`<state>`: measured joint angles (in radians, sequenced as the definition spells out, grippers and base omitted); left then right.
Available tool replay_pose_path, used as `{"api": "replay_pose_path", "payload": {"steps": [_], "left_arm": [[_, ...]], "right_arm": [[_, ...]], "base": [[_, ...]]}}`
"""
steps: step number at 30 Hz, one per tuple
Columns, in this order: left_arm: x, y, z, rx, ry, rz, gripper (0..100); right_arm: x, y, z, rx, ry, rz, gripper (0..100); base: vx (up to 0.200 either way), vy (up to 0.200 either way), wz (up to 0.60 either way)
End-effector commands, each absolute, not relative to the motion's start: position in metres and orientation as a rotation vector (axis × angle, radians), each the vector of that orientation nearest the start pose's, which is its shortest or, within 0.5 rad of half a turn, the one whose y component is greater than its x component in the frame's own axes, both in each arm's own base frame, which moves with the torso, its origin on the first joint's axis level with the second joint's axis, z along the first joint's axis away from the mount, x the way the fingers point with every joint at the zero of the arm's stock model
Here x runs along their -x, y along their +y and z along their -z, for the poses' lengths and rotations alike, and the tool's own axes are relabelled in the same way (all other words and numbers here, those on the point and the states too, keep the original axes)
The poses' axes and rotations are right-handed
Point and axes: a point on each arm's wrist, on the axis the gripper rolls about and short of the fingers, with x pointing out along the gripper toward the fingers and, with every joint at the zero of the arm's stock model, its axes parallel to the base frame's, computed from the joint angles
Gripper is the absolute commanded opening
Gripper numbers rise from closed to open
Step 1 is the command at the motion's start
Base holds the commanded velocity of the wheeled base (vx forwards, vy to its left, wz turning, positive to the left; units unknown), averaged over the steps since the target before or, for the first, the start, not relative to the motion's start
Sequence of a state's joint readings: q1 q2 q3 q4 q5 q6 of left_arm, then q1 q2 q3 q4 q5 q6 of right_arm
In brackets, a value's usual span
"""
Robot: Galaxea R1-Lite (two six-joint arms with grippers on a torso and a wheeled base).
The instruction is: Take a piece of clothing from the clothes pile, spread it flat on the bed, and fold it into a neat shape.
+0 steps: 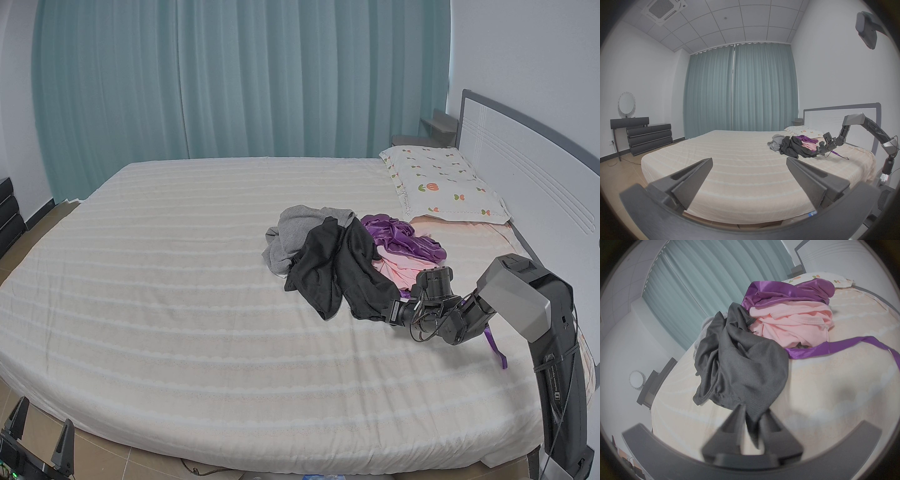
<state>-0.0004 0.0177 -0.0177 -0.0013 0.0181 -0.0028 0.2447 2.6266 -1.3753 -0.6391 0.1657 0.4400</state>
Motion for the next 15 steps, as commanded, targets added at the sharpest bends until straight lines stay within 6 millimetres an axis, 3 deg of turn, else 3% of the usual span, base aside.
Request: {"api": "replay_pose_path", "payload": {"steps": [1,6,7,10,15], "left_arm": [[0.023,0.0,-0.076,0.003,-0.002,-0.018,100],[0.023,0.0,-0.076,0.008,-0.002,-0.018,100],[0.023,0.0,-0.076,0.008,-0.002,-0.018,100],[0.023,0.0,-0.076,-0.002,-0.002,-0.02,100],[0.023,0.0,-0.075,0.006,0.0,0.0,100]], "right_arm": [[-0.45,0.118,0.041,-0.415,0.682,-0.261,0],[-0.42,0.119,0.0,-0.609,0.565,-0.36,0],[-0.42,0.119,0.0,-0.609,0.565,-0.36,0],[-0.383,0.119,-0.032,-0.663,0.462,-0.444,0],[-0.345,0.116,-0.079,-0.67,0.325,-0.507,0]], "base": [[0.0,0.0,0.0],[0.0,0.0,0.0],[0.0,0.0,0.0],[0.0,0.0,0.0],[0.0,0.0,0.0]]}}
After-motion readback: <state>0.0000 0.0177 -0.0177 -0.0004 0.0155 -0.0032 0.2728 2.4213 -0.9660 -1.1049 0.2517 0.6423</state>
